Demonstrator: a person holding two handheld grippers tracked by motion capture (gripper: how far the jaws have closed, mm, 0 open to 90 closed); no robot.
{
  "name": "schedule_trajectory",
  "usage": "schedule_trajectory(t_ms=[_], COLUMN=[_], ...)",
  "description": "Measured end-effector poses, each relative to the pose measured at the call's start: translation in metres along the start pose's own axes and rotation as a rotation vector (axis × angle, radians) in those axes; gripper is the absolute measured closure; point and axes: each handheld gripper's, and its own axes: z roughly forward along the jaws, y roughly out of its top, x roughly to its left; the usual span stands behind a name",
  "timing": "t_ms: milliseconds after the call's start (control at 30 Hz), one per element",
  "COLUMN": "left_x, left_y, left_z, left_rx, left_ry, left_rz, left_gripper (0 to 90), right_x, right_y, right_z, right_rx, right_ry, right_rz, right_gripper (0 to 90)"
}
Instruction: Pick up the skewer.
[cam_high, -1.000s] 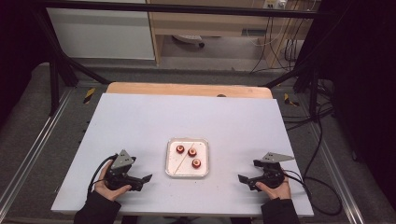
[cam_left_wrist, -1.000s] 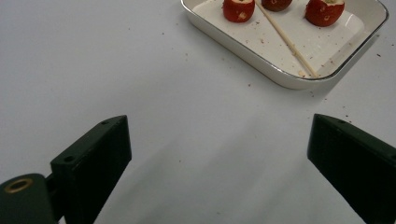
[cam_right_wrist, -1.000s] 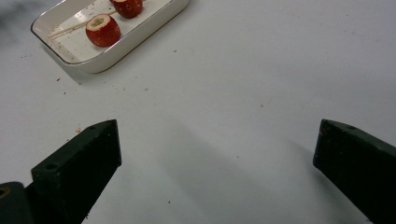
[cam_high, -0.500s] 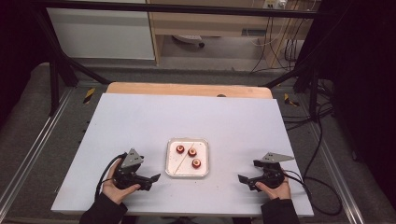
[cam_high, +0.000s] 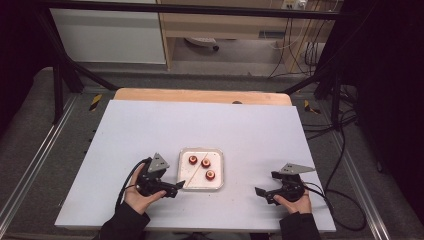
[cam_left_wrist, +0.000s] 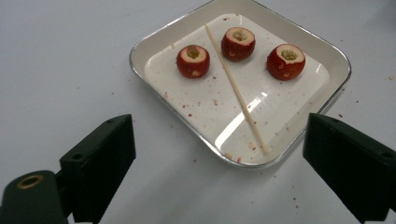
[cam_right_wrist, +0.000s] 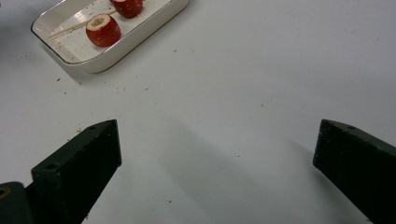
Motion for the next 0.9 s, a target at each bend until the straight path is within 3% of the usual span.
schedule_trajectory(t_ms=[267, 400, 500, 633, 900], left_x=[-0.009, -0.015, -0.02, -0.023, -0.026], left_y=[0.011, 0.015, 0.015, 0.014, 0.01], left_z=[0.018, 0.028, 0.036, 0.045, 0.046], left_rx=[0.029, 0.049, 0.076, 0.103, 0.092], left_ry=[0.01, 0.022, 0.024, 0.015, 0.031], left_rz=[-0.019, -0.008, 0.001, -0.024, -0.047], left_gripper=[19.0, 25.9, 35.6, 47.0, 65.4], right_x=[0.0, 0.0, 0.0, 0.0, 0.0], right_y=[0.0, 0.0, 0.0, 0.0, 0.0], right_z=[0.0, 0.0, 0.0, 0.0, 0.001], right_rx=[-0.001, -0.001, -0.001, 0.001, 0.002], right_ry=[0.0, 0.0, 0.002, 0.001, 0.003], right_rz=[-0.002, -0.002, -0.002, -0.001, -0.002], right_gripper=[1.5, 1.5, 1.5, 1.5, 1.6])
